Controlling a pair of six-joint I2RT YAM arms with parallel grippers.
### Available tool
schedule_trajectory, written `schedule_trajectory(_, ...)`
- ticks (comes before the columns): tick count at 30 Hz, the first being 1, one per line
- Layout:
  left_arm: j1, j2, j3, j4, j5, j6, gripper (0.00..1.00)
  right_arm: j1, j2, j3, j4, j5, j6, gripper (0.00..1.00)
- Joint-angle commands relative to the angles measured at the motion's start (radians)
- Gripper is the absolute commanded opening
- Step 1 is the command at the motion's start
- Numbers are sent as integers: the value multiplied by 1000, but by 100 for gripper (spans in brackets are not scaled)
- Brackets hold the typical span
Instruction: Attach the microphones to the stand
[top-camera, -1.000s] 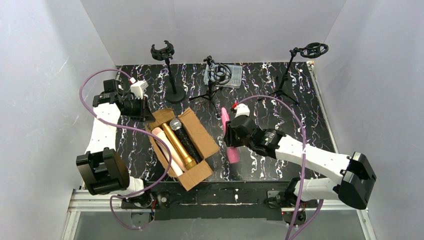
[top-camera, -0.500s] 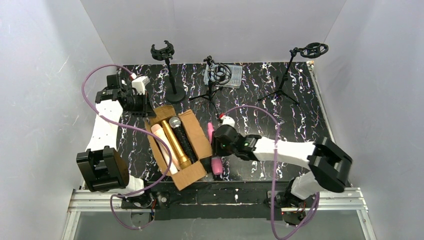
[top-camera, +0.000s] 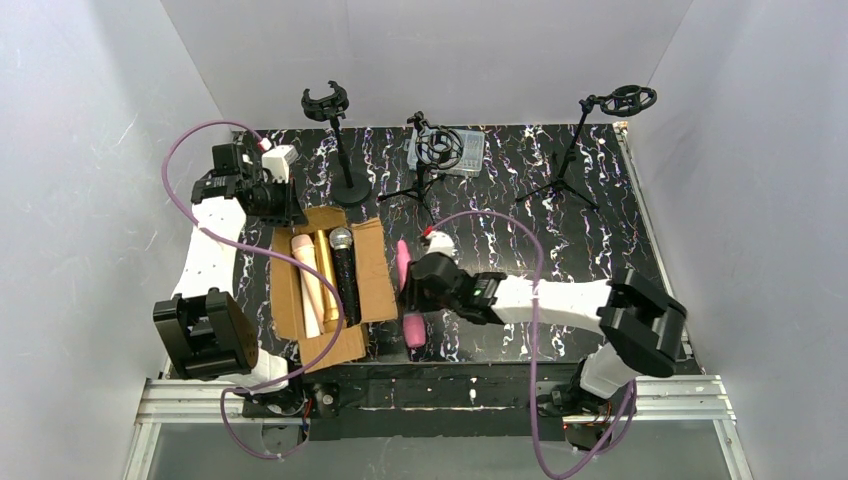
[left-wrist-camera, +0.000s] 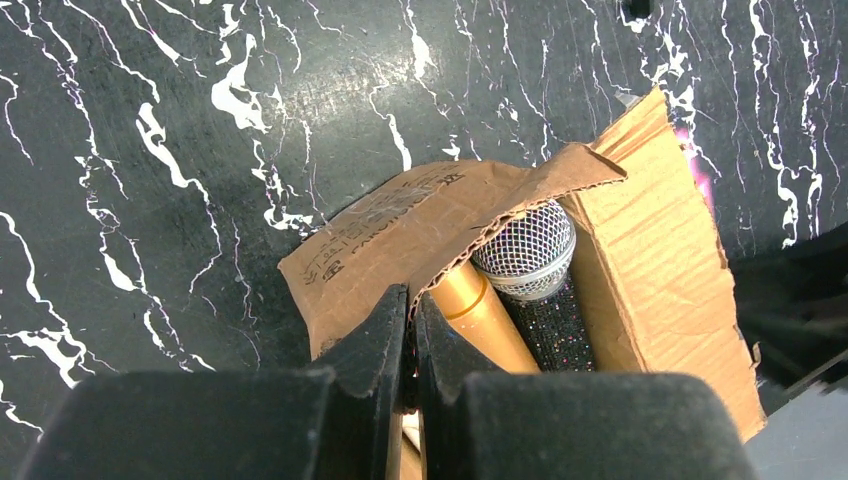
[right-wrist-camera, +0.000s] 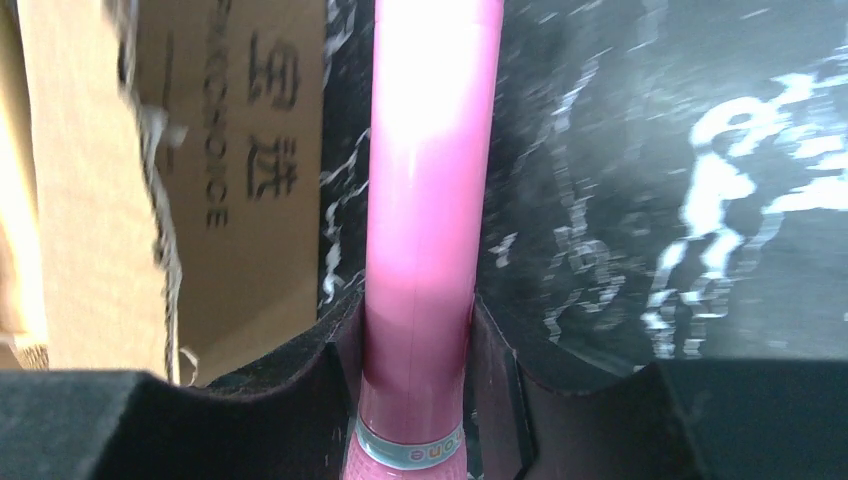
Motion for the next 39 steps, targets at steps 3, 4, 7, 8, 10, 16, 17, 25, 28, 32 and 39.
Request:
schedule_trajectory(3,-10,-99,-58,-60,108,16,0,-109,-105,-85,106,81,25,1)
schedule_trajectory(4,-11,-107,-63,-63,110,16,0,-115,-94,-83,108,84,22,1)
schedule_trajectory(7,-11,-127,-76,-76,115,28,0,-129,-60,-92,162,83,34,1)
schedule_trajectory(8,-11,-132,-77,-82,113,32,0,-132,-46,-91,176,85,41,1)
schedule_trajectory(10,-10,-136,-78,-100,110,42,0,-134,-1,-80,194,92,56,1)
schedule_trajectory(16,-10,-147,-75,-127,121,53,0,-135,113,-18,208,90,89,1)
schedule_trajectory(17,-11,-146,-73,-130,123,53,0,-135,123,-14,207,88,98,1)
schedule_trajectory(25,-10,-158,-81,-139,144,65,0,-136,93,-26,167,88,102,58)
schedule_trajectory(28,-10,-160,-89,-141,132,77,0,-137,46,-25,135,96,74,69)
schedule_trajectory(32,-10,-160,-81,-150,129,83,0,-144,-54,-11,52,131,24,74)
schedule_trajectory(39,-10,-164,-69,-150,141,73,0,-144,-234,76,-92,193,-108,66)
